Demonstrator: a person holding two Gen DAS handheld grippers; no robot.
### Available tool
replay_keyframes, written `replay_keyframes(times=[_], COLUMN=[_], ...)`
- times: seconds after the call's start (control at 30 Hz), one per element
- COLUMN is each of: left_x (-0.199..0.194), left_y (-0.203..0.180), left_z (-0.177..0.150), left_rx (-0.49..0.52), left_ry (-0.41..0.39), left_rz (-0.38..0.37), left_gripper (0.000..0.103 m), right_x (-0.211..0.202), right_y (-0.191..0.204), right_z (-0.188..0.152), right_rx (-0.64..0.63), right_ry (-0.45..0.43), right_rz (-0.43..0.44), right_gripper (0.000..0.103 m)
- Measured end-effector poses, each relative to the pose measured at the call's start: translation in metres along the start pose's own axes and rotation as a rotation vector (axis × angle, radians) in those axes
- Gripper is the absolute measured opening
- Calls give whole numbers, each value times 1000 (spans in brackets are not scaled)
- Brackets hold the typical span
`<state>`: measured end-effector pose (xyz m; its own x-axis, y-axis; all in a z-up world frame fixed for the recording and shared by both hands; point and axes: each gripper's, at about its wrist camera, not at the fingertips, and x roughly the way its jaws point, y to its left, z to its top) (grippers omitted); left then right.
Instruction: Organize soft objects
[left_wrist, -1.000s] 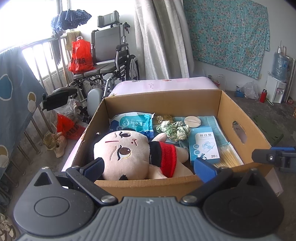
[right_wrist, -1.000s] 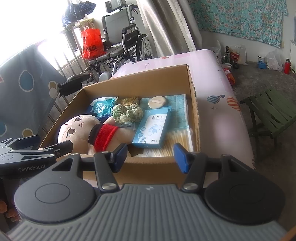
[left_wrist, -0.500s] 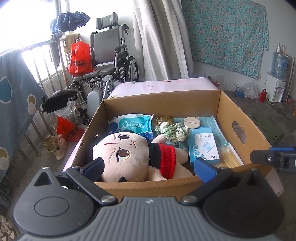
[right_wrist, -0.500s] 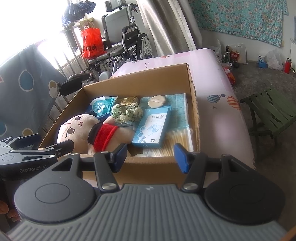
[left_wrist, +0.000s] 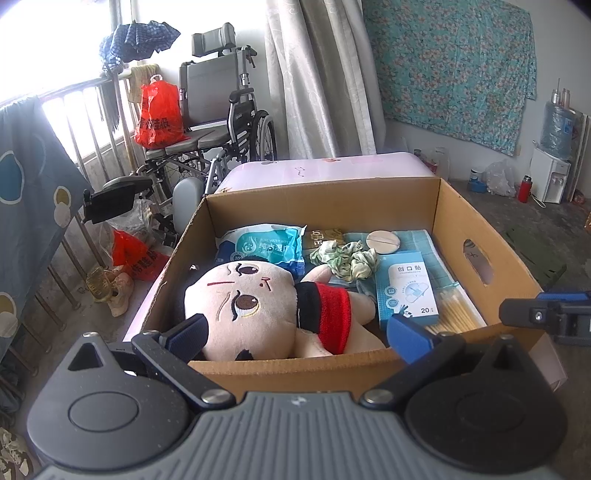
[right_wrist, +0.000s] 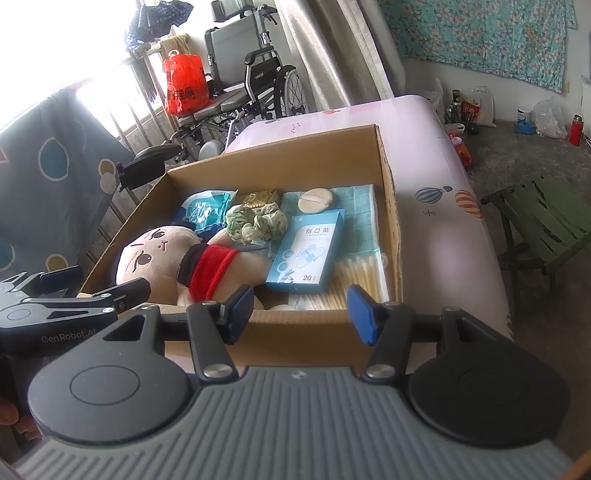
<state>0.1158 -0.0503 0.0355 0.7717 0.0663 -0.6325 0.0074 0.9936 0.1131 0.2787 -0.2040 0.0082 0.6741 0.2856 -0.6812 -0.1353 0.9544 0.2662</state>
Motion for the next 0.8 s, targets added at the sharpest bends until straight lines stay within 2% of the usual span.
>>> replay_keyframes(times=[0.8], left_x=[1], left_y=[4], left_z=[-3], left_rx=[-3], left_ry=[8], left_rz=[17], left_gripper=[103], right_x=[2], right_y=[1], right_z=[-5], right_rx=[-4], right_ry=[3], right_rz=[0], right_gripper=[56])
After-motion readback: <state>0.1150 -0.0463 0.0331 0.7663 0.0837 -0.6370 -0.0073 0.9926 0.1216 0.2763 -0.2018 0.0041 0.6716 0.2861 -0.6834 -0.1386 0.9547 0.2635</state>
